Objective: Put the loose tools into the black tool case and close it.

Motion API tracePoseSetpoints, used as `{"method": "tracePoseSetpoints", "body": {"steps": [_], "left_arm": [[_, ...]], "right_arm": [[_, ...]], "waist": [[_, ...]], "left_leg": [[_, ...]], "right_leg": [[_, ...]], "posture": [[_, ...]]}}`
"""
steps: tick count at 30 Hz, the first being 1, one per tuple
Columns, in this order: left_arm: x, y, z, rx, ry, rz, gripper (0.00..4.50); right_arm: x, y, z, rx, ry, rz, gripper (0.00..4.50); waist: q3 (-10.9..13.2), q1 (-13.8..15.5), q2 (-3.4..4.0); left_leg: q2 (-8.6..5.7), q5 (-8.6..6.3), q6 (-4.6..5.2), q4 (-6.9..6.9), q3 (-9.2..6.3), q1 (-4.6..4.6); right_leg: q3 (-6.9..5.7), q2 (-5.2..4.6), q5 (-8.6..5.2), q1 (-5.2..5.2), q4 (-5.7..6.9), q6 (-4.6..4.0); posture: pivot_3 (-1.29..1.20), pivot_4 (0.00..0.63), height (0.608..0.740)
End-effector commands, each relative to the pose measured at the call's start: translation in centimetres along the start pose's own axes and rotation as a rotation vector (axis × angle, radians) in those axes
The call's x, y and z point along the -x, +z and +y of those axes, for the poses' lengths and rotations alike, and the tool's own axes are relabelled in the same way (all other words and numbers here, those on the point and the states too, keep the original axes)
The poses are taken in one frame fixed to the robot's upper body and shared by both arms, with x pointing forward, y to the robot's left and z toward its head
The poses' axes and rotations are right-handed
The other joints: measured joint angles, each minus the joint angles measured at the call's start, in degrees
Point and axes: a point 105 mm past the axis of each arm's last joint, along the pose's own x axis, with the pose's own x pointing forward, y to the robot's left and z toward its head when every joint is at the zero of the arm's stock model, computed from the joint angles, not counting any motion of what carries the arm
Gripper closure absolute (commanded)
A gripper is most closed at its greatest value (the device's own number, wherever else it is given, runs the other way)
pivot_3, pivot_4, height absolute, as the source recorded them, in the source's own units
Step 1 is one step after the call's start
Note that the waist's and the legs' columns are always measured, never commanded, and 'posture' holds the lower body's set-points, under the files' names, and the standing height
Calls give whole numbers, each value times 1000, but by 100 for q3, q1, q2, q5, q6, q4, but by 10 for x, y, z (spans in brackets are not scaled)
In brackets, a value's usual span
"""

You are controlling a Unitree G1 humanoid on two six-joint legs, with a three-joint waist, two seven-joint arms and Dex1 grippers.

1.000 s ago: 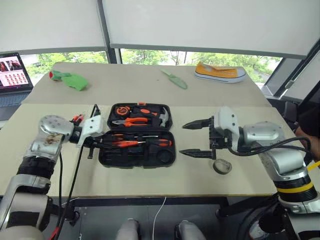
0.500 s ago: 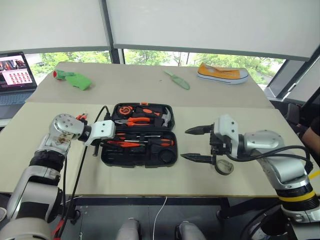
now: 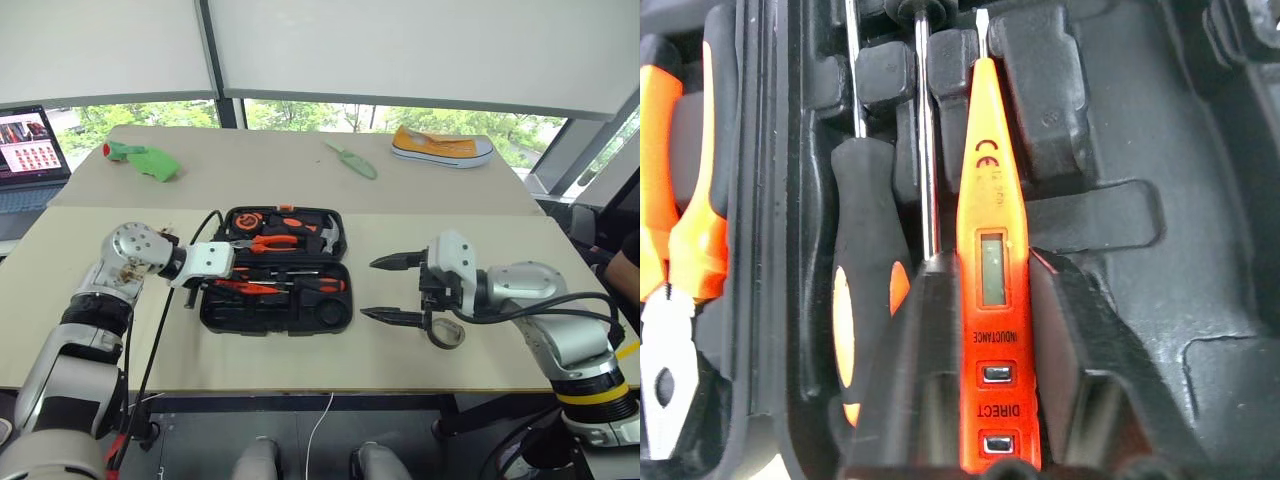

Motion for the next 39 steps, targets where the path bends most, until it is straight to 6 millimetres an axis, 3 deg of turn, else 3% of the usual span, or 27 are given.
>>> {"method": "tracePoseSetpoints", "body": {"steps": [1,9,12,16,17,27,33,36,38,39], "left_arm": [[14,13,6,-2,48,-129,2179],[28,24,13,126,146,-386,2179],[20,17,12,200,184,-412,2778],[5,1,2,267,191,-380,4361],[0,-3,-2,270,183,-362,4439],[-15,-29,-16,307,162,-219,4439],[-16,-28,-28,248,114,-223,4439],[-10,-25,-24,242,169,-262,4439],[4,-18,-14,279,267,-361,4439],[15,-14,-10,296,328,-415,4202]], "right_arm": [[4,13,-3,11,-7,-42,0],[12,7,2,-39,8,-25,0],[11,4,4,-55,5,-28,0],[12,1,5,-76,-3,-22,0],[13,0,6,-82,-3,-17,0],[19,-5,12,-112,-23,3,0],[18,-6,12,-117,-28,2,0],[17,-7,10,-110,-36,-7,0],[17,-5,7,-92,-52,-31,0],[17,-3,6,-78,-60,-60,0]], "waist": [[0,2,0],[1,25,-2],[1,32,-1],[1,18,-2],[1,16,-1],[-3,31,3],[-8,26,11],[-8,26,11],[-8,24,11],[-8,15,11]], "left_leg": [[1,0,0,0,0,-2],[0,0,1,6,-1,-7],[0,-1,1,14,-4,-6],[1,-1,2,18,-4,-6],[1,-1,2,18,-4,-6],[1,-2,3,20,-4,0],[2,-2,3,21,-4,5],[2,-2,3,21,-4,4],[2,-2,3,21,-4,4],[2,-2,3,21,-4,4]], "right_leg": [[0,1,0,-2,0,0],[-2,0,1,-1,0,1],[-4,-1,2,5,0,4],[-3,1,3,5,1,4],[-3,1,3,3,3,4],[-3,0,4,12,2,4],[-2,1,4,14,4,3],[-1,1,5,14,3,3],[-1,1,5,14,3,3],[-1,1,5,13,3,3]], "posture": [[0,150,740],[0,150,740],[0,150,740],[0,150,740],[0,150,740],[0,150,740],[0,150,740],[0,150,740],[0,150,740],[0,150,740]]}}
